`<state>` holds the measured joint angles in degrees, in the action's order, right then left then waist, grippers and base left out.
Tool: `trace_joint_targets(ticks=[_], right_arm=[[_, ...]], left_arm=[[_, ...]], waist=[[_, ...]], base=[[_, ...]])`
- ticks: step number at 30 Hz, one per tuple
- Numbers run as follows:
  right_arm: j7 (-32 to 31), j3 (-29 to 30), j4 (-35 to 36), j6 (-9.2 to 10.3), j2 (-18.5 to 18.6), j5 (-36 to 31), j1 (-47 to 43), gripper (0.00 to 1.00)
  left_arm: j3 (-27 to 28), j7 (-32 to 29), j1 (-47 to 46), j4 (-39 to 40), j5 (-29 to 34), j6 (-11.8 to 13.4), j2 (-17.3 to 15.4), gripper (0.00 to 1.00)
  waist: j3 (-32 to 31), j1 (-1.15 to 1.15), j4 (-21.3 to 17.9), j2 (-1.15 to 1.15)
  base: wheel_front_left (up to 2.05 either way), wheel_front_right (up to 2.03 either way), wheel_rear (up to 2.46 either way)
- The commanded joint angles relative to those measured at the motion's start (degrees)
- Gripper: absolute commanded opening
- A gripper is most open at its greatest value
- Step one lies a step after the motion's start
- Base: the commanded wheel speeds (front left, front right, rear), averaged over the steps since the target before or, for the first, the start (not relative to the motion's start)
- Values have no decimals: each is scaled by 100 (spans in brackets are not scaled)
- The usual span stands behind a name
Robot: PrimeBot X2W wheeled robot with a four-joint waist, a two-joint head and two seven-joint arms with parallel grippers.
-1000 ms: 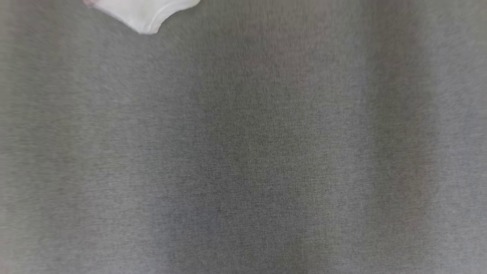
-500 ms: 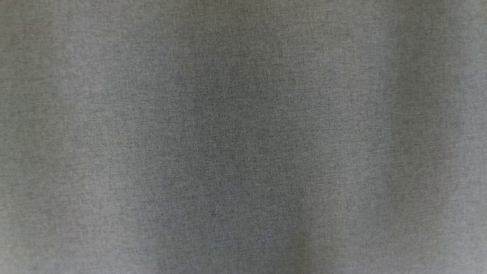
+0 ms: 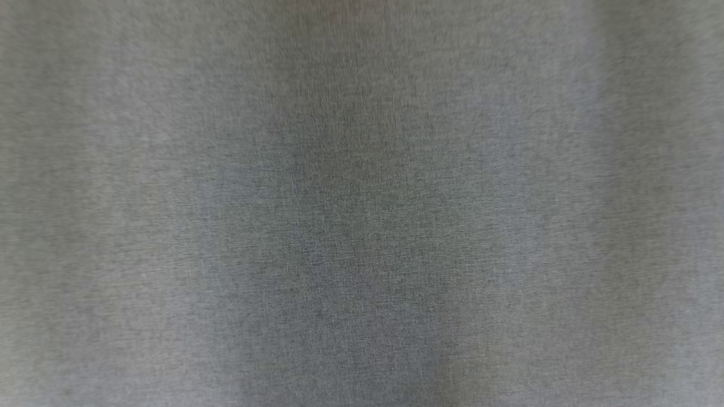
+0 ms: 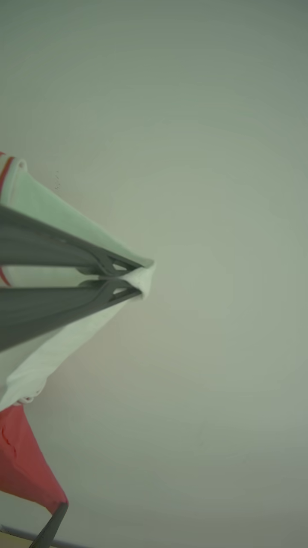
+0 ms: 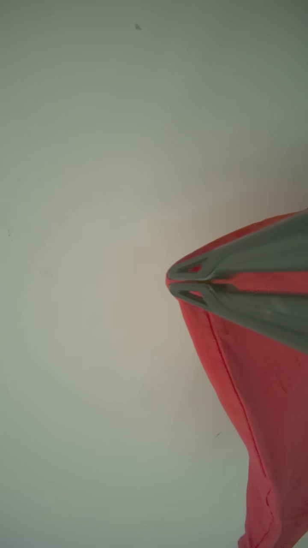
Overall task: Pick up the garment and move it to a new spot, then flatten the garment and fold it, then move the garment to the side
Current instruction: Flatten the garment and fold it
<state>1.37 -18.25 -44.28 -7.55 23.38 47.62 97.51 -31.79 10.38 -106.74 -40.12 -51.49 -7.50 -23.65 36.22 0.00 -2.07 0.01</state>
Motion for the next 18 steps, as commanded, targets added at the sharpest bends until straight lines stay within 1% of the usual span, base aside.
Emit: trace_joint_targets(ticks=[1, 4, 7, 8, 9, 12, 14, 16, 18], right_arm=[[47, -94, 273, 14, 162, 215, -465, 0], [151, -169, 893, 13, 463, 617, -1407, 0], [289, -59, 1501, 14, 756, 972, -2400, 0], [372, 40, 1883, 14, 906, 1165, -3104, 0], [396, 87, 2058, 13, 953, 1237, -3460, 0], [488, 235, 2549, 14, 1053, 1338, -4528, 0], [540, 365, 2839, 14, 1036, 1393, -5165, 0], [566, 501, 3093, 13, 965, 1419, -5743, 0], [617, 645, 3315, 14, 887, 1351, -6266, 0]], left_arm=[[-8, 102, 447, 243, -100, 8, -96, 0], [82, 283, 1369, 849, -244, 89, -287, 0], [198, 366, 2400, 1709, -404, 381, -442, 0], [277, 394, 3155, 2354, -451, 682, -576, 0], [302, 416, 3551, 2715, -453, 858, -665, 0], [450, 451, 4738, 3696, -546, 1362, -774, 0], [520, 467, 5474, 4310, -518, 1637, -826, 0], [549, 472, 6166, 4716, -492, 1818, -900, 0], [698, 485, 6816, 5038, -571, 1977, -830, 0]], waist=[[-330, 0, 62, -1], [-610, 0, 99, -1], [-835, 0, 140, -1], [-960, 0, 157, -1], [-1018, 0, 157, -1], [-1182, 0, 169, -1], [-1279, 0, 167, -1], [-1385, 0, 160, -1], [-1489, 0, 147, -1]], base=[[0, 0, 0], [0, 0, 0], [0, 0, 0], [0, 0, 0], [0, 0, 0], [0, 0, 0], [0, 0, 0], [0, 0, 0], [0, 0, 0]])
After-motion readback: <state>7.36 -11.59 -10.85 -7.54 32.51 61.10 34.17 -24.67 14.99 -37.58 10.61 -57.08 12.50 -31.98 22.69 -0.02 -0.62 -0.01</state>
